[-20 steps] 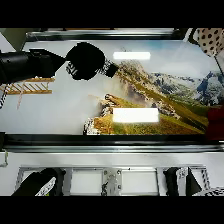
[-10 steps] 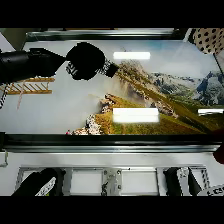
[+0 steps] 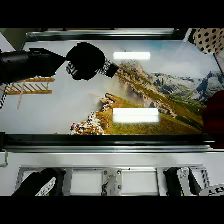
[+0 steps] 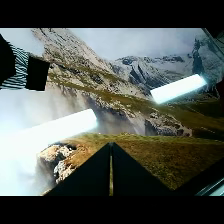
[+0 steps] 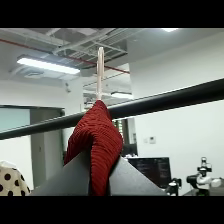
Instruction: Fold the clothes and pants, and hang the long-sleeved shirts on hangers.
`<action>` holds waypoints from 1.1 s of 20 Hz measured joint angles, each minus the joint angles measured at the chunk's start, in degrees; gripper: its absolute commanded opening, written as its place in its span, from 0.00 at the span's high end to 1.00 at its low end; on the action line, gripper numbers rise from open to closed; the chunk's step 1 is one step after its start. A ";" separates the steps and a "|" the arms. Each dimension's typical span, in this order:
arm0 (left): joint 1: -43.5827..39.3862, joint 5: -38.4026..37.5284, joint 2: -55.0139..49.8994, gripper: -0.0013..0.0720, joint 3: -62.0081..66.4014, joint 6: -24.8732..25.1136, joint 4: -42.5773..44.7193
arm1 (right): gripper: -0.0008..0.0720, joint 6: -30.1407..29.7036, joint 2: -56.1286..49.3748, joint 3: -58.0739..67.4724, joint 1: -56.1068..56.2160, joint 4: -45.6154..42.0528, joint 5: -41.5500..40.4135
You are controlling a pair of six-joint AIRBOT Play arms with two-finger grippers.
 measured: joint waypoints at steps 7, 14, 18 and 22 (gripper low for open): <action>0.00 0.26 0.00 0.96 0.00 0.00 0.02 | 0.96 -0.33 -1.14 0.02 -3.82 -0.15 -2.95; 0.00 0.31 0.00 0.96 0.00 -0.02 0.00 | 0.96 0.90 -1.38 -0.09 -5.27 -0.15 -9.03; 0.00 0.35 0.00 0.96 0.00 -0.02 0.00 | 0.87 1.25 -1.27 -0.35 -5.35 -0.13 -10.38; 0.00 0.46 0.00 0.96 0.00 -0.02 -0.02 | 0.06 1.42 -1.05 -0.42 -5.42 0.00 -11.30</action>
